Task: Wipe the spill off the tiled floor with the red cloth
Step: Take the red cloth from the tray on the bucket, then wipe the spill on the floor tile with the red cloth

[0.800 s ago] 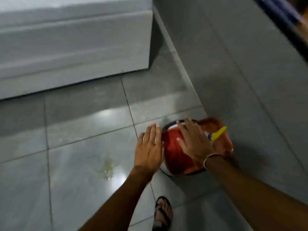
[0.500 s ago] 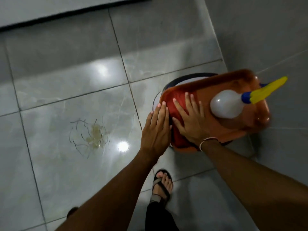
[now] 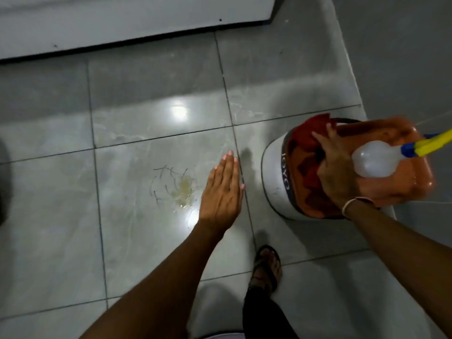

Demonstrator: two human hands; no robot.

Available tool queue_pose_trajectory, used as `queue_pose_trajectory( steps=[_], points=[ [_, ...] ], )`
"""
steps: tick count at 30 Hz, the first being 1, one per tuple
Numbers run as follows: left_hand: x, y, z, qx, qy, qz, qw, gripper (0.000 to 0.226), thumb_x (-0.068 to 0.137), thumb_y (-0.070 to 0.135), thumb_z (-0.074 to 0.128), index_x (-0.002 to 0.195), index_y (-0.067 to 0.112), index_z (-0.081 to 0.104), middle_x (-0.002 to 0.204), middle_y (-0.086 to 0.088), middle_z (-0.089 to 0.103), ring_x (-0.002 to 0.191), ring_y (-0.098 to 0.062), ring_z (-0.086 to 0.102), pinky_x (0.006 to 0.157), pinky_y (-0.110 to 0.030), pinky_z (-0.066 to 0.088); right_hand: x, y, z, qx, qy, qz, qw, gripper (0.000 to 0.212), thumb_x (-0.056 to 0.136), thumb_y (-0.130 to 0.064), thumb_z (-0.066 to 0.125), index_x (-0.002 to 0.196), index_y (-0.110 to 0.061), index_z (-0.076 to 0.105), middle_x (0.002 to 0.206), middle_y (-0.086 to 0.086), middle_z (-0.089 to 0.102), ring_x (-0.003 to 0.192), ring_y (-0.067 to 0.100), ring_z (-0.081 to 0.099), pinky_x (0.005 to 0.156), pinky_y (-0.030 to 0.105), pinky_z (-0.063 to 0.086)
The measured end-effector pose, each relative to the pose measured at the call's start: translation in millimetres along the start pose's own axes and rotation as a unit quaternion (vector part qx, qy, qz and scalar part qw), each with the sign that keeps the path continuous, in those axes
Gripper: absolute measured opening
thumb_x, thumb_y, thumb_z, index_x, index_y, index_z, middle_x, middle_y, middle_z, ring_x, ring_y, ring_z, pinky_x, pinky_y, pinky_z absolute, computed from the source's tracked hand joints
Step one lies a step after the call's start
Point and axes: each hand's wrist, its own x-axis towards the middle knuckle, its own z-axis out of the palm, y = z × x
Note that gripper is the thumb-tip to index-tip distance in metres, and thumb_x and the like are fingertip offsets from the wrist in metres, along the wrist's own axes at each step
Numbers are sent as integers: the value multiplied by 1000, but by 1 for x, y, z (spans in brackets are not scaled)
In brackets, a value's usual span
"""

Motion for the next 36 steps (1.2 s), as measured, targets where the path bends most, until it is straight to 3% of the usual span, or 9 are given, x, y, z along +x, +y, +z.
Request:
queue_pose_trajectory(
  steps=[4,7,12,15,19,25,30,33,36],
  points=[
    [-54,-89,0,14,15,-66,998,63,110,34,23,163,8,1,173,-10,-6,158,-21,-10,129,-34,-5,-27,-70,42,8,42,-89,995,63,93,14,40,152,-8,46,167,21,29,155,38,29,130,44,25],
    [-86,-165,30,24,19,-104,994,63,110,35,21,162,10,-4,172,-8,-11,159,-20,-12,128,-34,-6,-49,-96,126,44,19,-72,996,69,91,21,41,153,-8,45,168,21,28,156,37,28,131,44,24],
    [-126,-286,140,39,15,-187,981,72,102,52,-2,161,11,-8,170,-10,-16,159,-24,-12,127,-36,-7,-77,-70,312,86,-39,1,996,66,96,17,40,156,-10,39,170,20,20,159,36,19,131,53,21],
    [-146,-350,208,35,-5,-229,973,84,95,62,-11,162,10,-6,171,-11,-12,159,-24,-9,128,-39,-3,-85,-31,402,-13,-128,-20,992,62,105,-2,43,162,-9,20,172,21,4,161,37,3,131,59,12],
    [-158,-410,256,59,20,-202,977,73,103,48,13,162,5,12,172,-16,8,160,-29,9,130,-47,12,-60,-15,451,-139,-79,-89,983,70,107,-44,32,163,-9,10,172,22,5,161,36,4,132,50,5],
    [-159,-431,275,58,112,-160,979,64,104,35,27,161,7,19,171,-12,18,160,-25,15,130,-44,15,71,-108,493,-166,-61,-213,961,64,109,-47,24,164,-16,11,173,21,8,161,36,8,132,54,10],
    [-161,-432,276,52,142,-155,976,63,104,31,29,160,4,22,170,-14,23,159,-26,19,129,-45,18,22,-200,548,-200,-115,-414,881,59,108,-42,27,163,-20,20,172,20,17,161,34,13,132,49,11],
    [-163,-432,279,48,158,-156,974,62,104,29,32,160,4,22,170,-15,22,159,-27,19,129,-45,20,-63,-154,547,-189,-182,-537,801,58,109,-42,26,163,-21,20,172,18,15,162,32,10,133,49,9],
    [-164,-432,278,40,150,-159,975,63,105,30,29,161,4,20,171,-15,19,160,-26,16,130,-45,18,-122,-53,496,-199,-254,-565,760,58,110,-43,25,164,-24,15,174,13,13,162,28,8,134,45,4]
  ],
)
